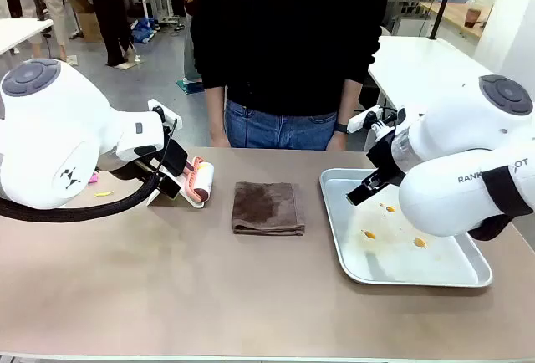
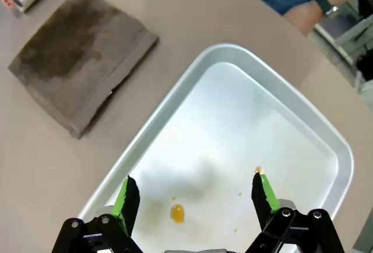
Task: Clean the surface of the table.
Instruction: Hold the Lint Roller with your left hand and the towel with your right hand.
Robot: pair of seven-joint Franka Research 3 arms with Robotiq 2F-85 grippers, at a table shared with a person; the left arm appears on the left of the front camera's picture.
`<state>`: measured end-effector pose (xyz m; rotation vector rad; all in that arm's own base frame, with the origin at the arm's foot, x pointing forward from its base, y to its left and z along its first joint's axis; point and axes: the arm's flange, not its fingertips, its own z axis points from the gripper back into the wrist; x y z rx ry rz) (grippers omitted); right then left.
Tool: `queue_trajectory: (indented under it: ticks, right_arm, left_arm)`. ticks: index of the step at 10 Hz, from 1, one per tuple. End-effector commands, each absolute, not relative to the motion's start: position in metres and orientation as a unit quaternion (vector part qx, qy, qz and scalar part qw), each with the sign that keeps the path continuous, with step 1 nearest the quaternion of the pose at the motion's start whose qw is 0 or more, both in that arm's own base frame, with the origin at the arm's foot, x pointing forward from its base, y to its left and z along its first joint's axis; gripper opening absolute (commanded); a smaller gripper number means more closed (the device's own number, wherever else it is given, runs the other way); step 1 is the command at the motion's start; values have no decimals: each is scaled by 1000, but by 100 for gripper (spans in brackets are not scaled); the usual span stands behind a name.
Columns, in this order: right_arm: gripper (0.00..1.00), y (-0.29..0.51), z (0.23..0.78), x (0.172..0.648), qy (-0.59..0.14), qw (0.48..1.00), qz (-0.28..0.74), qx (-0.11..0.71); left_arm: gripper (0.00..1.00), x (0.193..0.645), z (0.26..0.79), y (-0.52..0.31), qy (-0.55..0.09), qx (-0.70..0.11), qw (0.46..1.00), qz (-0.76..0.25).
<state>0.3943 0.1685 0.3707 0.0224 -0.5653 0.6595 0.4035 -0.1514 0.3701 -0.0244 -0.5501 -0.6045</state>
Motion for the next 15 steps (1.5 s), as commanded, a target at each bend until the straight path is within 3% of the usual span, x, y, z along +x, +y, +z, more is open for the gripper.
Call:
queue_trajectory:
  ticks: [1,15]
  right_arm:
    - [100,169,371,394,-274,907,319,11]
    - [100,169,371,394,-274,907,319,11]
  left_arm:
    - [100,403,370,-151,-267,-12,918,-294]
    - [100,403,370,-151,-267,-12,918,-294]
